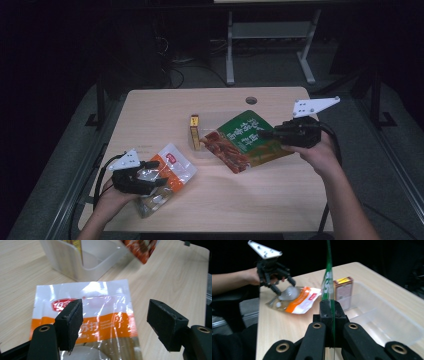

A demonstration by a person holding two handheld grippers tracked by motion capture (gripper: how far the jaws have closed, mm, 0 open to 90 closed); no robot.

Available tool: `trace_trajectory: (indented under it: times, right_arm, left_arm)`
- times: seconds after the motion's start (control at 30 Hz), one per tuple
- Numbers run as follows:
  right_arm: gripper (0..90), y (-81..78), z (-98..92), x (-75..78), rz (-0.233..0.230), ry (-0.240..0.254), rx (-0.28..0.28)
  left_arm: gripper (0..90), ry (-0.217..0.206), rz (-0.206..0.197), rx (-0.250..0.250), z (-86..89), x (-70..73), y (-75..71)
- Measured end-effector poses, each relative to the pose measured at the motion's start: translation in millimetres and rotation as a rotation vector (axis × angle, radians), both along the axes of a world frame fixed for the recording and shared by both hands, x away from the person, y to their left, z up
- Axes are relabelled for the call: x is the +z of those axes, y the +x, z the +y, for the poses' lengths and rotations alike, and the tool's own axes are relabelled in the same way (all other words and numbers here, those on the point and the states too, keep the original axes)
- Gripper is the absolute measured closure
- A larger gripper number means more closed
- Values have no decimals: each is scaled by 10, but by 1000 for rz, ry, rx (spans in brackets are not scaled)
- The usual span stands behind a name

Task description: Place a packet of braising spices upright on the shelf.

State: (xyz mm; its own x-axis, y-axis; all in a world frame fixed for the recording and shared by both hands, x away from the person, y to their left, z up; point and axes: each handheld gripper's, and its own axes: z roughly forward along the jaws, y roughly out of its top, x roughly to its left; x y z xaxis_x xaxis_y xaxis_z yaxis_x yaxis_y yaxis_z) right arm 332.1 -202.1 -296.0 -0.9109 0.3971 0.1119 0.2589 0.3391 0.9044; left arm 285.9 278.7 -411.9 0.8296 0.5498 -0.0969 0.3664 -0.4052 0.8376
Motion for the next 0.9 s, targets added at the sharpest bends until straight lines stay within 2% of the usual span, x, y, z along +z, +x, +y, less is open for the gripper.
trace_trajectory:
  times: [0.13, 0.33, 0.53, 0.7, 0.73, 0.9]
  right_arm:
    - [900, 33, -12, 113, -12, -13, -43]
    - [900, 119, -34, 254, -34, -11, -90]
    - [900, 244, -27, 390, -57, -22, -144]
    - [900, 367, -8, 413, -55, -36, -184]
    - [900, 393, -3, 408, -51, -40, -196]
    - [900, 524, 26, 346, -23, -62, -237]
  left_arm:
    - [277, 2, 5, 7, 15, -11, 9]
    - [264, 8, -31, 9, 41, -12, 19]
    - [258, 21, -40, 8, 48, -40, 29]
    - [259, 15, -40, 7, 47, -55, 29]
    - [259, 29, -40, 1, 52, -52, 33]
    - [258, 42, -44, -9, 39, -61, 30]
